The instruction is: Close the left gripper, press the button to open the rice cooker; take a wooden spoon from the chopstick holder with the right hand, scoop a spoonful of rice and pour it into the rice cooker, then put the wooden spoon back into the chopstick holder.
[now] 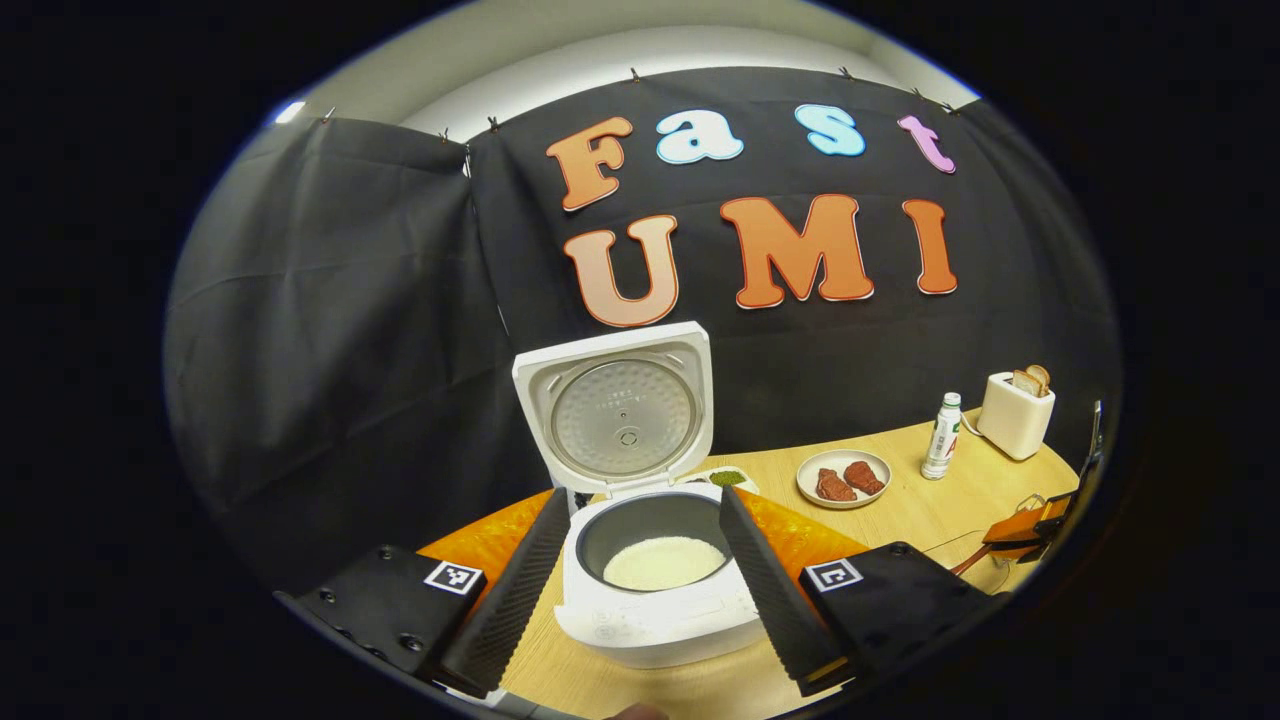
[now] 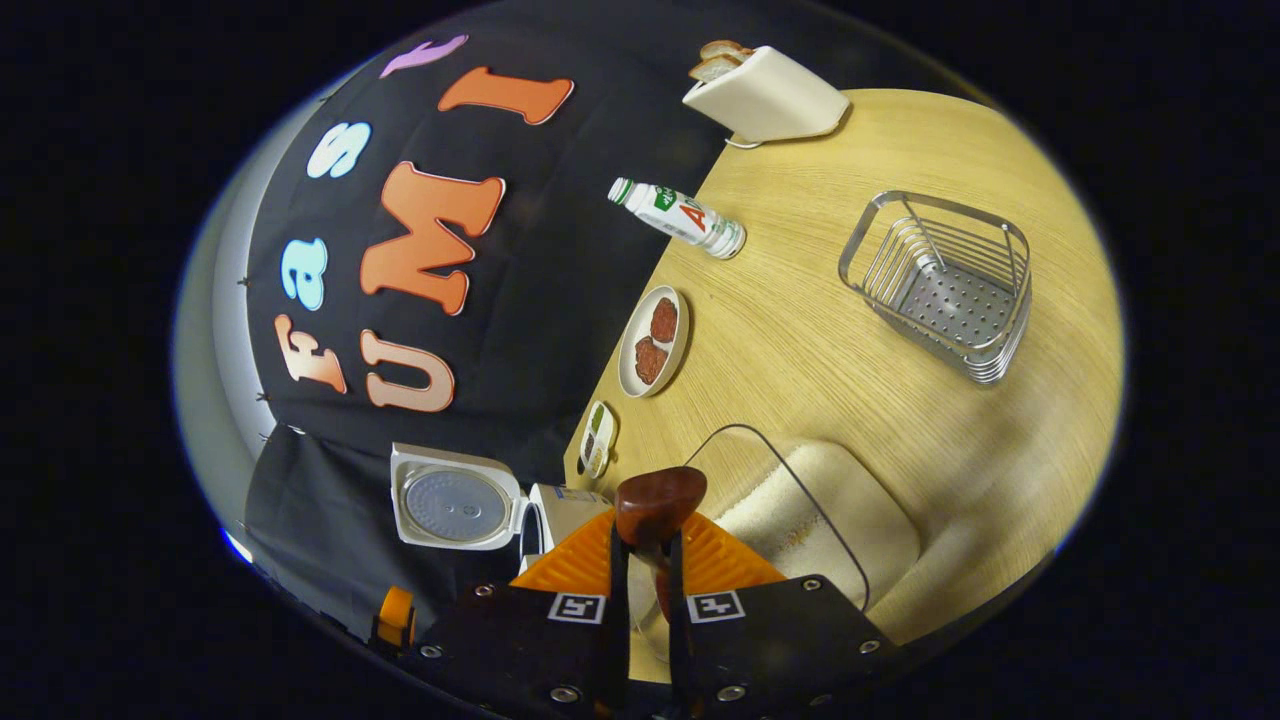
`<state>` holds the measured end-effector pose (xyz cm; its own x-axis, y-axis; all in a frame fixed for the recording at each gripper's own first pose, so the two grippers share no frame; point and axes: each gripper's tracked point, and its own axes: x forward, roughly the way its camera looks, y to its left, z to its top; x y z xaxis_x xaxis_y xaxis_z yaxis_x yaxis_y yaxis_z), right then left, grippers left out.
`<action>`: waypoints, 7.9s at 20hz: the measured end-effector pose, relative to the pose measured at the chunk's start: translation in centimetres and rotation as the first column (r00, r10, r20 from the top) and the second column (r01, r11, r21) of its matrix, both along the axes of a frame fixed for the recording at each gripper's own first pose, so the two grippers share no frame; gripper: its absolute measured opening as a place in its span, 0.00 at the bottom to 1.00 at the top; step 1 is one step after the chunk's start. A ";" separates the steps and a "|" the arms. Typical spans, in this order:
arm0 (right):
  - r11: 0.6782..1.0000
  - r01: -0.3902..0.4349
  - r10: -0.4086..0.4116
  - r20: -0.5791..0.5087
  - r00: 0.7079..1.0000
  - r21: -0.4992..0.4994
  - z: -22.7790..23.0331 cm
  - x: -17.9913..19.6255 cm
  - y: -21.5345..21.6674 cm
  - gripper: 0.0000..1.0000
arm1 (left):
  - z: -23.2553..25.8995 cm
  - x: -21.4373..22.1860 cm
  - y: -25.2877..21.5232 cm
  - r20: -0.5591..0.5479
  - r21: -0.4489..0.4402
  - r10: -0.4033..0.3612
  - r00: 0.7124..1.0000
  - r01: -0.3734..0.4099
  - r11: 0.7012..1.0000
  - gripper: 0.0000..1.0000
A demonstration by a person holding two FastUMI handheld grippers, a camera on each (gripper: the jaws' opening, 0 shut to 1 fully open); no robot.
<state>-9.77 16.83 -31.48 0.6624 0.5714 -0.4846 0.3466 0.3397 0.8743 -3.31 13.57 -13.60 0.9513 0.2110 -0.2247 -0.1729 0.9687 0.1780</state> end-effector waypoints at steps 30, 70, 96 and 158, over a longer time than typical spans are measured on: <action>0.871 -0.024 -0.003 0.055 0.998 0.490 17.3 11.2 8.1 0.16 | 0.6 -4.3 5.1 0.046 -0.034 0.234 0.971 -0.232 0.972 0.99; 0.844 -0.286 0.519 0.554 0.650 -0.454 20.6 16.1 31.5 0.15 | -3.9 -10.6 13.6 -0.031 -0.055 0.438 0.898 -0.439 0.897 0.99; 0.730 -0.053 0.683 0.725 0.088 -0.681 29.7 10.4 33.5 0.15 | -2.2 -10.4 12.2 0.021 -0.010 0.421 0.907 -0.421 0.907 1.00; 0.866 0.120 0.003 0.246 0.969 -0.486 -3.1 6.2 -22.0 0.18 | 2.8 -1.5 -10.8 0.009 0.016 -0.003 1.000 0.003 1.000 1.00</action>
<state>-3.56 -5.20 -34.58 0.8149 0.2544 -0.5207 0.1889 0.7328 0.6537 -4.79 2.79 -10.83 0.9540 0.2118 -0.2123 -0.1718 0.9662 0.1922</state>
